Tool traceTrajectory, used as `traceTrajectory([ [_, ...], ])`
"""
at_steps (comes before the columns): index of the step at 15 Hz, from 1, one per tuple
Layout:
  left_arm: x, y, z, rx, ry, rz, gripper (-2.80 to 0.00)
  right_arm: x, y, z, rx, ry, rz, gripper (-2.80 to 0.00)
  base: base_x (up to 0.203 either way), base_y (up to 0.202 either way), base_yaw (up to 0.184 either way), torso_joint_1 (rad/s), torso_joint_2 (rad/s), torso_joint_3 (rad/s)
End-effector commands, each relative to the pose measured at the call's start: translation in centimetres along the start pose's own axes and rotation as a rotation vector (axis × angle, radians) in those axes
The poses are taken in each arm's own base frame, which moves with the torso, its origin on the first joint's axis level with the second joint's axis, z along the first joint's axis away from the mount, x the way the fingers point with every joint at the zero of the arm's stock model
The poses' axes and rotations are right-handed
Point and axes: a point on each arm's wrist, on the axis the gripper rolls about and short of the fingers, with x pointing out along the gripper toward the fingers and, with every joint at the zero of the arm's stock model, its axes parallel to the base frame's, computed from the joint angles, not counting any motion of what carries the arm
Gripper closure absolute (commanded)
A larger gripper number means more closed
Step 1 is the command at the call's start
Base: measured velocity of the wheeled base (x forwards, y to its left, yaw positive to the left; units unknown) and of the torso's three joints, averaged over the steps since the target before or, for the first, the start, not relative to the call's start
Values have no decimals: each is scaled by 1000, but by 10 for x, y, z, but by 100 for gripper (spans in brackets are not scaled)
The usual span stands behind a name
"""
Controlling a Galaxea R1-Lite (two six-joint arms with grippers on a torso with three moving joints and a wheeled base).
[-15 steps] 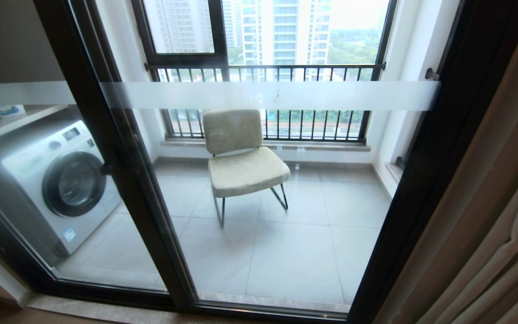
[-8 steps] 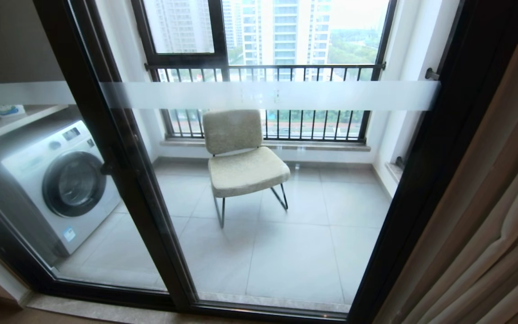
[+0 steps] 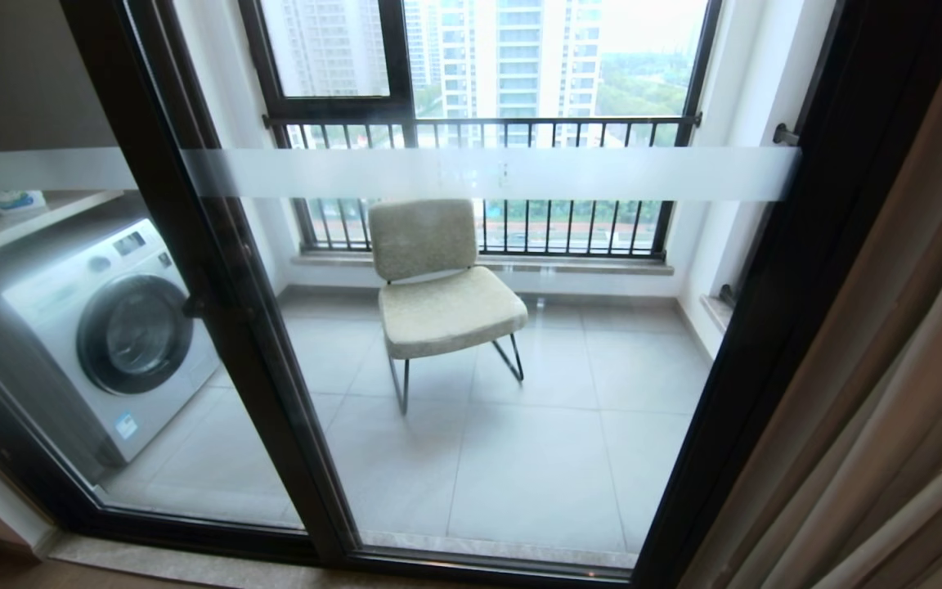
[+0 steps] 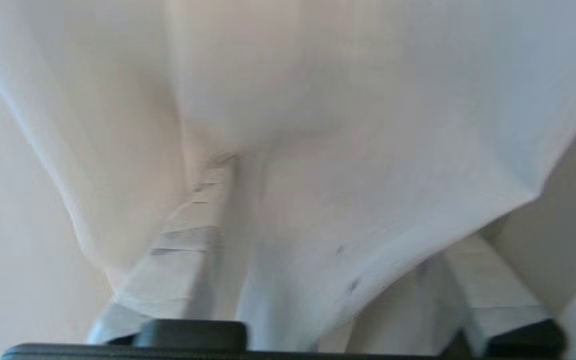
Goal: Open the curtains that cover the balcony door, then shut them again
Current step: Pull the inner curtains open on both sides
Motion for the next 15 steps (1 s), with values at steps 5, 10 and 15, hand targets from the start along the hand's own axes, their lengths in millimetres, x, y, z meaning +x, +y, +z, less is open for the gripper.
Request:
traceTrajectory([
  [5,0,0,0,-1,0,1,0,-94,-8,8,-15,-11,-53,-280,0,0,0,0,0,0],
  [10,0,0,0,-1,0,1,0,-167,1,-20,-18,28,-53,-280,0,0,0,0,0,0],
  [15,0,0,0,-1,0,1,0,-182,6,-34,-47,58,-41,-280,0,0,0,0,0,0],
])
